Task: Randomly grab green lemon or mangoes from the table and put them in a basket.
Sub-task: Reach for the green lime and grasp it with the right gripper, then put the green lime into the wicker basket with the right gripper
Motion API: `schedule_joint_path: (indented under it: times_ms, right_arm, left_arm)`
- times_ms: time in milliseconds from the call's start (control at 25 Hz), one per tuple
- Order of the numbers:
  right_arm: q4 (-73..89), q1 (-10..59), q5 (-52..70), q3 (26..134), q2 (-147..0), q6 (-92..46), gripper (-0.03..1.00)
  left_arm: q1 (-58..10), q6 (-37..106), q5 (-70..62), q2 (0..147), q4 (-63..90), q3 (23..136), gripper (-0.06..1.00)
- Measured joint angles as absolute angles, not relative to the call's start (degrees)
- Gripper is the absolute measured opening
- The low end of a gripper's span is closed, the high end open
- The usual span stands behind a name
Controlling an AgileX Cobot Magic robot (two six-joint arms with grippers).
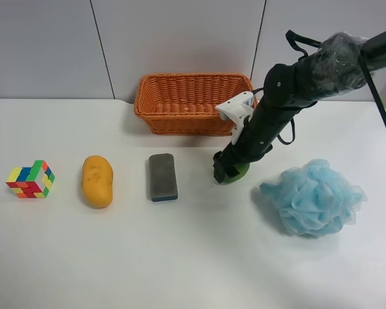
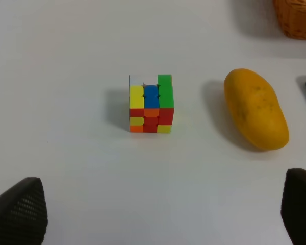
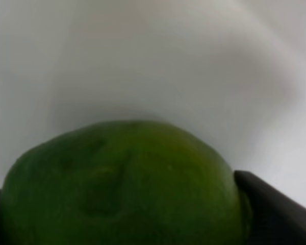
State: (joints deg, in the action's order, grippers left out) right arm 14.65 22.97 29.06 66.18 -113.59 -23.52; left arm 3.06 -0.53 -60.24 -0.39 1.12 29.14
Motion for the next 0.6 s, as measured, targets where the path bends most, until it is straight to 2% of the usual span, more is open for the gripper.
schedule_joint_path:
  times_ms: [360, 600]
  right_arm:
    - [15.8, 23.0, 29.1, 66.3, -113.6, -23.5, 0.81]
    - [16.7, 23.0, 34.9, 70.6, -112.0, -23.5, 0.81]
  left_arm:
    - [3.1, -0.5, -60.2, -0.4, 1.1, 29.1, 0.90]
    - [3.1, -0.5, -60.2, -0.4, 1.1, 29.1, 0.90]
